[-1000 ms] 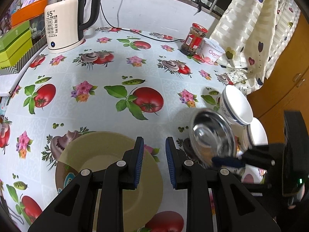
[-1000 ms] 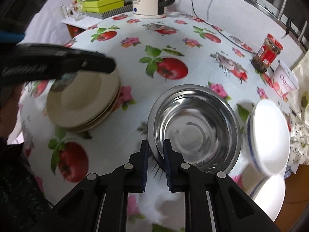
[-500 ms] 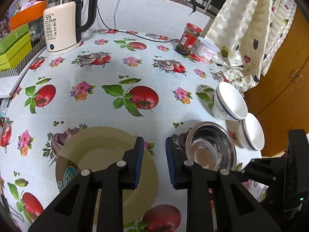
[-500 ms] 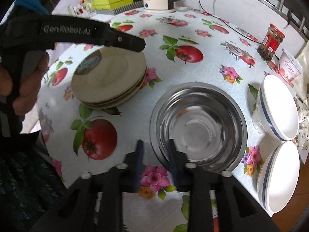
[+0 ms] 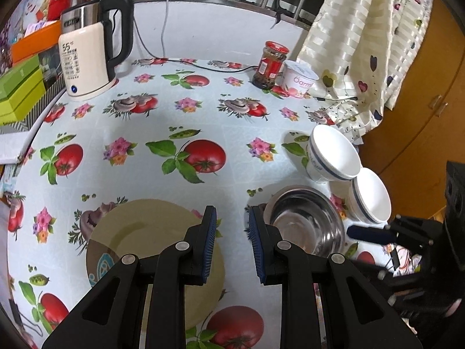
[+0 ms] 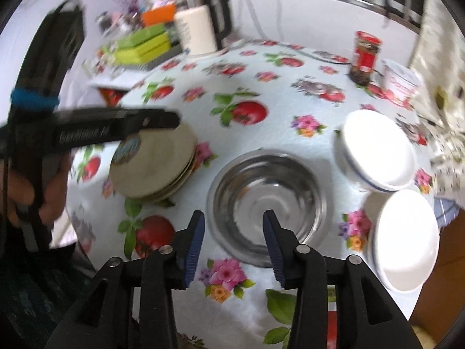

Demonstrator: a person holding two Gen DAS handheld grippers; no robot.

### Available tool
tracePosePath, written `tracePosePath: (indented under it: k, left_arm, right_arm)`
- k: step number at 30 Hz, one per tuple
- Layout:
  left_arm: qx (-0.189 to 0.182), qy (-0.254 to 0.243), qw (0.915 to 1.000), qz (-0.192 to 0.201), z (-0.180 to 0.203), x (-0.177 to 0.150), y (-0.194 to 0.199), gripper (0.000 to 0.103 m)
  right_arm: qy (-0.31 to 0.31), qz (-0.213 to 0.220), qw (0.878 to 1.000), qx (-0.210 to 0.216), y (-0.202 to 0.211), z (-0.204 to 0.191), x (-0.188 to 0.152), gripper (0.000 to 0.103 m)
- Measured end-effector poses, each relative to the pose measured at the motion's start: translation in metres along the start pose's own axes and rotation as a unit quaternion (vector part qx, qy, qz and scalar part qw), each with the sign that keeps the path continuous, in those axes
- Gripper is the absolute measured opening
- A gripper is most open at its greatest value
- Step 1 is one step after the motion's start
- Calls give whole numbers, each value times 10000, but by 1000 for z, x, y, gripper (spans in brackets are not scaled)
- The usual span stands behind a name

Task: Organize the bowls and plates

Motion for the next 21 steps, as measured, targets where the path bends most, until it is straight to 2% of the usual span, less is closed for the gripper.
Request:
tracePosePath:
  k: [4,9,21]
  left_arm:
    - [-3,-113,9999,57,8,6,1,24]
    - [-61,-228,9997,72,17,12,-2,24]
    - [-183,-440,9989,-11,37,16,-16,24]
  right_arm:
    - [-560,290,9980,-48,10,20,10,42]
    - [-914,487,9945,-184,18,40,18,42]
    - [-1123,608,9913,-331,23,58,22,42]
Point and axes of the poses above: each gripper's, at about its wrist camera, not at the fingertips, and y roughly against the way its jaws point, z to its right, x to its top, the point moved 2 cm from there along -y, roughly the way its jaws point, and after that the axes turned 14 degrees about z, right-handed, at the moved point
